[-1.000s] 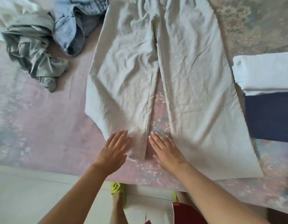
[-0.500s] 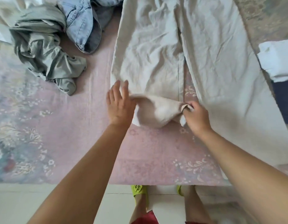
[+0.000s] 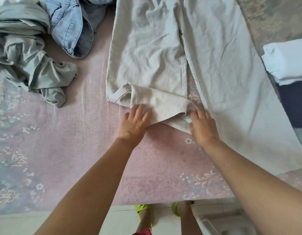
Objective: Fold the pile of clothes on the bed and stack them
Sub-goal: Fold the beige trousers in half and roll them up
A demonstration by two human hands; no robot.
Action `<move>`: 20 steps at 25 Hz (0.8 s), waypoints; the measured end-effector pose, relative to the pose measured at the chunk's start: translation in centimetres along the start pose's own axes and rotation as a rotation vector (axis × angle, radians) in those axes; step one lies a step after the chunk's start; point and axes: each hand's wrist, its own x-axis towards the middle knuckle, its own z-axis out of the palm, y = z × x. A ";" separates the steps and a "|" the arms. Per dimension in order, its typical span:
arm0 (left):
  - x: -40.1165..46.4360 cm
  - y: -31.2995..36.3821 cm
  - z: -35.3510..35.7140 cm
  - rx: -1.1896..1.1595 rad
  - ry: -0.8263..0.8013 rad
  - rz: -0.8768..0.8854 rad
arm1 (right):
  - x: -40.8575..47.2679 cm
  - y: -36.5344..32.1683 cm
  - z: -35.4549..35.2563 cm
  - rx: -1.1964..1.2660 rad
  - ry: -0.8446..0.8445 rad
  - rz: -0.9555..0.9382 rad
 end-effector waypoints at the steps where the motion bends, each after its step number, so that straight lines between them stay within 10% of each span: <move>1: 0.5 -0.2 -0.3 -0.124 0.028 0.008 | 0.0 0.3 -0.3 -0.023 -0.046 -0.017; 5: 2.0 -0.5 -3.2 -0.673 0.106 -0.416 | -0.2 1.6 -1.7 0.242 0.077 0.066; 14: -0.9 1.2 -9.6 -1.069 0.215 -1.107 | -4.1 -1.3 -3.8 1.502 0.144 0.543; 20: -8.6 3.3 -13.9 -0.855 0.150 -1.076 | -11.8 -3.1 -5.2 1.281 0.106 0.373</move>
